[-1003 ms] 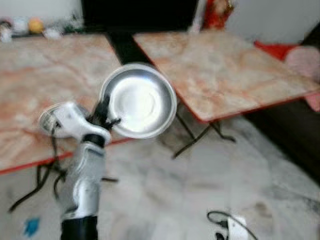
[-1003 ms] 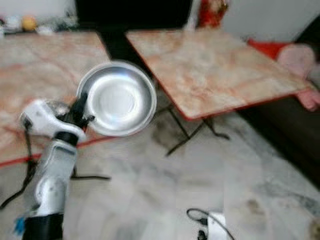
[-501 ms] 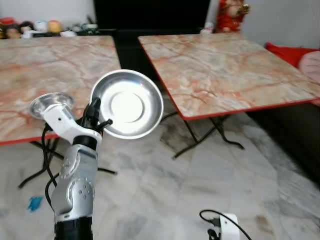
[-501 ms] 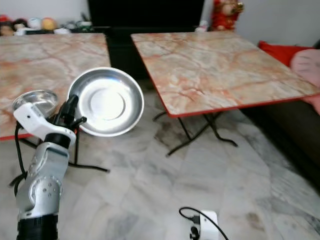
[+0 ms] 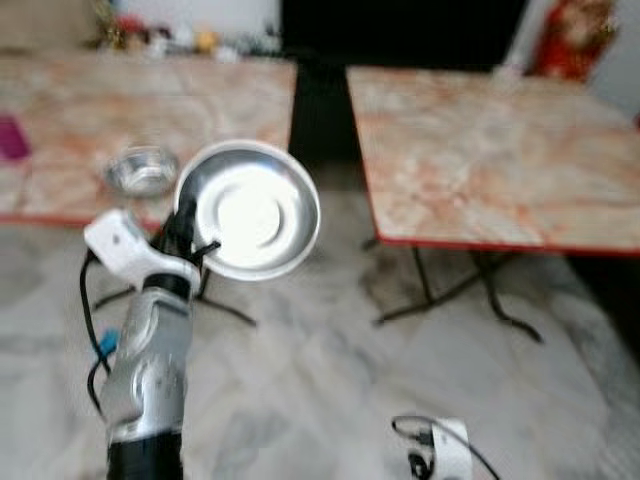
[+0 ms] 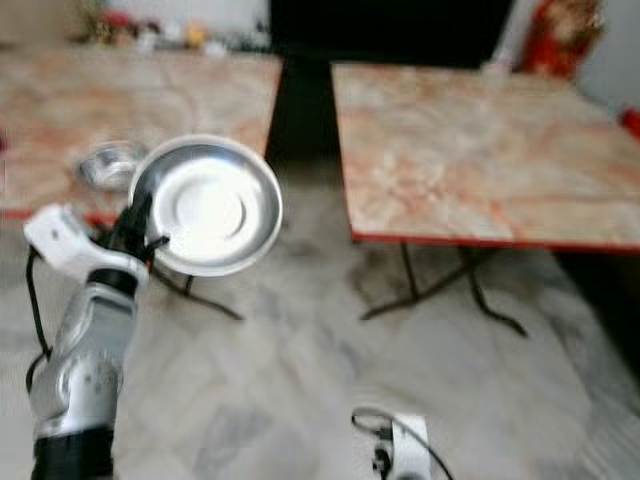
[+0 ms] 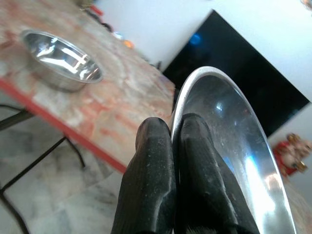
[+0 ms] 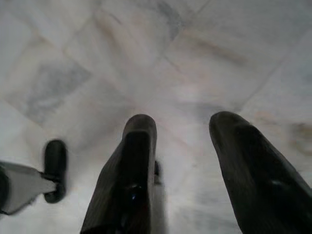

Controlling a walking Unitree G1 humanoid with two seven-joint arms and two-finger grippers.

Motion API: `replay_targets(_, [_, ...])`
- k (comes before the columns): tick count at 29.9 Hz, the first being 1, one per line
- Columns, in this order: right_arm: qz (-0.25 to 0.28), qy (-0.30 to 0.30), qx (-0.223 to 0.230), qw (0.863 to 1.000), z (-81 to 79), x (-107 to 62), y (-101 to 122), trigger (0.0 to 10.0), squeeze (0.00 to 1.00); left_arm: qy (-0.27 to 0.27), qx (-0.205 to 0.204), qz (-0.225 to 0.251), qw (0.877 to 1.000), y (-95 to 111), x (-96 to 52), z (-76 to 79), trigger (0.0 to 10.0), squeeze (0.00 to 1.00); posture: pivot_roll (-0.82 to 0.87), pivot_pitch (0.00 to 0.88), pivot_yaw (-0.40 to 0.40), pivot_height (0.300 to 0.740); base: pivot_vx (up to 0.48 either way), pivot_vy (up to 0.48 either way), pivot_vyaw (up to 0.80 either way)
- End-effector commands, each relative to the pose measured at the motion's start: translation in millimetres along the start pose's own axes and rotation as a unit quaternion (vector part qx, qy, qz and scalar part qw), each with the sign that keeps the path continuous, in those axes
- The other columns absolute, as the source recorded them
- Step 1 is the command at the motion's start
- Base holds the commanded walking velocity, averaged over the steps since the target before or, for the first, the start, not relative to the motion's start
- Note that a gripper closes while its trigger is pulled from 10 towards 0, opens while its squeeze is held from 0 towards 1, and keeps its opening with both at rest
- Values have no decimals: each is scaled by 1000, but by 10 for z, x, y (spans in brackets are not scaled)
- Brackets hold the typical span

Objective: Setting the table

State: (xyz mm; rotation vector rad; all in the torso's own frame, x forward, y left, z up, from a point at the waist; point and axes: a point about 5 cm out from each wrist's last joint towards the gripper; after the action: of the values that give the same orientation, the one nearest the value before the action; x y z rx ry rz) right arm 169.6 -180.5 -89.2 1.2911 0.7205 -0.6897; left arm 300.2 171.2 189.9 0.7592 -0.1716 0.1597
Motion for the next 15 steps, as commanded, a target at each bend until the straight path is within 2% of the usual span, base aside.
replay_targets(1, [4,-3,4,1000,7,5,27,10000,0,-15,8,13,1000,61,30,61,10000,0,124,34,-73,740,0,-345,800])
replay_targets(4, [2,-5,8,1000,9,3,15,10000,0,-16,8,11,1000,57,34,64,10000,0,124,34,-72,740,0,-347,633])
replay_targets(15, [4,-11,18,1000,17,2,16,10000,0,-17,10,8,1000,56,41,58,10000,0,124,36,-69,740,0,-346,0])
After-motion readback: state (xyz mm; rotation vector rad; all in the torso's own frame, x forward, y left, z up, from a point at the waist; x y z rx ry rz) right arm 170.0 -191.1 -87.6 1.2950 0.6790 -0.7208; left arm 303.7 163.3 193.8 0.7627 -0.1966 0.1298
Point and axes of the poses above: a point about 5 cm out from each wrist's last joint towards the gripper, its own x axis pointing out of the wrist towards the gripper, its own y axis along the axis of the wrist's last joint, z = x × y, and after that the axes turned 11 degrees about -x, right-handed
